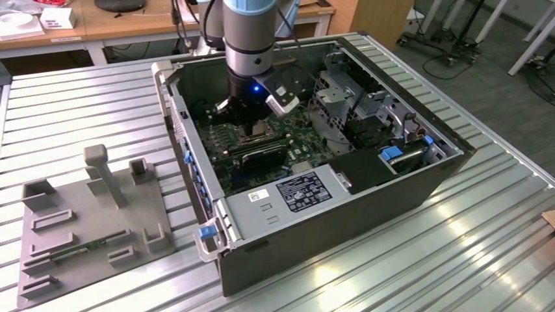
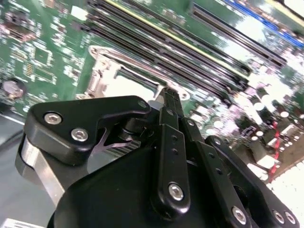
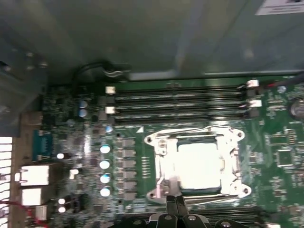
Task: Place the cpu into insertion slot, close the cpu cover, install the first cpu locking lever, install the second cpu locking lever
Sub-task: 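Install the second cpu locking lever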
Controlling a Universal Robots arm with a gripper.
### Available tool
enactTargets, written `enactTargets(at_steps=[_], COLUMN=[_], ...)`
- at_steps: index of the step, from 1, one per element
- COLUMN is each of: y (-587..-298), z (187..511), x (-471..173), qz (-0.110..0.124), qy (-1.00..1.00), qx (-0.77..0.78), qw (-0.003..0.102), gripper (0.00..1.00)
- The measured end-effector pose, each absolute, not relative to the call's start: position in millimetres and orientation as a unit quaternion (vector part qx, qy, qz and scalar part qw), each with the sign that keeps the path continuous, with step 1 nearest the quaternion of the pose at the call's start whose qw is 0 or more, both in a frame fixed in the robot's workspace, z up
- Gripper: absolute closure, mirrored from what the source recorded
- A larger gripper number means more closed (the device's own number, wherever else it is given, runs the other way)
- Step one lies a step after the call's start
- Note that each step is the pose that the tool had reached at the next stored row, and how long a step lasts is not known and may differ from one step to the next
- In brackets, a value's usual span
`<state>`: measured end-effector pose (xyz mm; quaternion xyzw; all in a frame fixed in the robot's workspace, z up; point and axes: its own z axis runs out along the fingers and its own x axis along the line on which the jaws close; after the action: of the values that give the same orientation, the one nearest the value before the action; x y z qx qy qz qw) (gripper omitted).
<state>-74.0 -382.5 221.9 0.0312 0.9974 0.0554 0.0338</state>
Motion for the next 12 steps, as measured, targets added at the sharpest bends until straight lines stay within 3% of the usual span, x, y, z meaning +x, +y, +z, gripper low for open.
enactTargets(at_steps=[12], y=[-374.5], z=[221.0], x=[-54.0], qz=[0.055], qy=[0.997], qx=[0.031], qw=[0.034], gripper=[0.90])
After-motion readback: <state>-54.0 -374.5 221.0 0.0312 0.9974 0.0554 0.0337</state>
